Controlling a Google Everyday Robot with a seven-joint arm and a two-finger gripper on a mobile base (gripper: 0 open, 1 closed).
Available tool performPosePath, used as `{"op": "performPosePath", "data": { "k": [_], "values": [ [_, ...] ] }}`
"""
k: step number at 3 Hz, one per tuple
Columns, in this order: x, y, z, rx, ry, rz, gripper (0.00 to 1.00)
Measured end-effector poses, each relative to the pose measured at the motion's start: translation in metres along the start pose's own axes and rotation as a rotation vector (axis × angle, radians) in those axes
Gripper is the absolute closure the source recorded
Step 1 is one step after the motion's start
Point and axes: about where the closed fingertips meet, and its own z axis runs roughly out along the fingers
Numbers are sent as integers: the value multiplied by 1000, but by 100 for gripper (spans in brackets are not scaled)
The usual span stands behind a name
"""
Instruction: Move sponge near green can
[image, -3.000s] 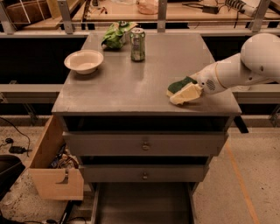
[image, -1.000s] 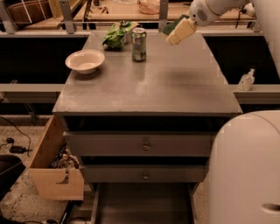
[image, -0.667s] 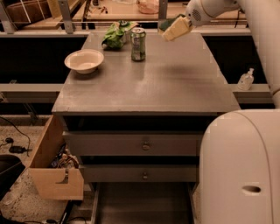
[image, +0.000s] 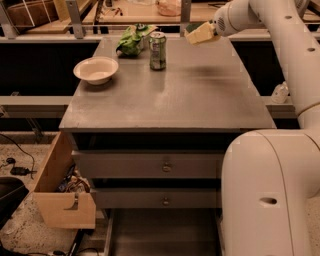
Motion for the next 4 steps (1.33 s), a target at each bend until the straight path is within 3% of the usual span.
{"op": "performPosePath", "data": {
  "k": [1,2,4],
  "values": [
    [18,-16,13,39,9,60,100],
    [37,-17,29,41,21,105,100],
    [62,14,72,-23,41,149,100]
  ]
}}
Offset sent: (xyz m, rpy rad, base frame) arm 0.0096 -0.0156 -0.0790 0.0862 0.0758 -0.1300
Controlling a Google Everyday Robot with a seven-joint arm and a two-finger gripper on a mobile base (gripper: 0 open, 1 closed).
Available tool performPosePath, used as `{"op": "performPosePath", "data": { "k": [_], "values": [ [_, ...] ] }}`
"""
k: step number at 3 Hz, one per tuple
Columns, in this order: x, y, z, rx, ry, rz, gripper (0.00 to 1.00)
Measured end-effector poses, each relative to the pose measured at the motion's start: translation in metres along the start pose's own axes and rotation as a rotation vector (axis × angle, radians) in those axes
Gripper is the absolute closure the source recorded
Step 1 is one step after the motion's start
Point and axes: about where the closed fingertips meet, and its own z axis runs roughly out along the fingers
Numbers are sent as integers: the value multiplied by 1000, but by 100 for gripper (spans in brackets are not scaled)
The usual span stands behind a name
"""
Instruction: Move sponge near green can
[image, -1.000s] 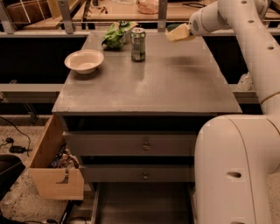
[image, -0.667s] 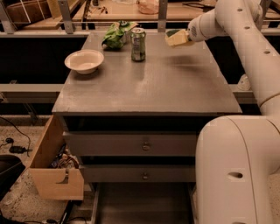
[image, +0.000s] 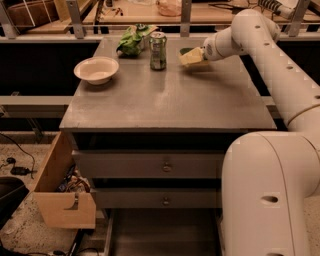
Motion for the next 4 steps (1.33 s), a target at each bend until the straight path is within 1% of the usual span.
{"op": "performPosePath", "data": {
  "k": [1,2,3,4],
  "values": [
    [2,2,4,-4,4,0,82],
    [4,4,7,-8,8,0,59],
    [5,6,11,-13,11,0,35],
    [7,8,14,-17,15,1,13]
  ]
}}
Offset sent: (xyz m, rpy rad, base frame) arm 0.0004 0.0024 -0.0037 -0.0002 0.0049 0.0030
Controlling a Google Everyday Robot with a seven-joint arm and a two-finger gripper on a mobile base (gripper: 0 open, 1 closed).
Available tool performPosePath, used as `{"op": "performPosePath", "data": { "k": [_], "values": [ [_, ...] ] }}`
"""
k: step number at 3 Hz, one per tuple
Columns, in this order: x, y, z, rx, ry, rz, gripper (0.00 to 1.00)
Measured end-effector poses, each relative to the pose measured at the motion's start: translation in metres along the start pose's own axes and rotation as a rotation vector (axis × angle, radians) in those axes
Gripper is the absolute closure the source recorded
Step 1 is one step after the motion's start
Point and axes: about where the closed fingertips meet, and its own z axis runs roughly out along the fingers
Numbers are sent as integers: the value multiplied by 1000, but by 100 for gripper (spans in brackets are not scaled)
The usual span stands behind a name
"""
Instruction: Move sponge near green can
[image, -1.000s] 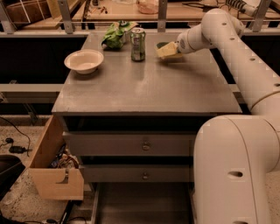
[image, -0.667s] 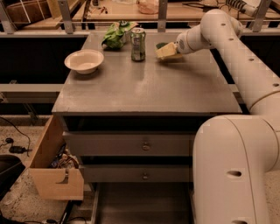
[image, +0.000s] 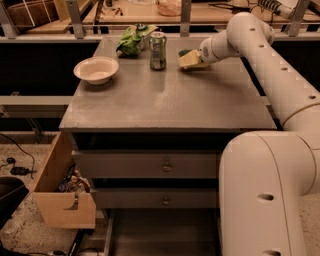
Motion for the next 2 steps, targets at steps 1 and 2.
{"op": "performPosePath", "data": {
  "k": [1,2],
  "values": [
    [1,2,3,-4,3,0,0],
    [2,2,4,-4,3,0,0]
  ]
}}
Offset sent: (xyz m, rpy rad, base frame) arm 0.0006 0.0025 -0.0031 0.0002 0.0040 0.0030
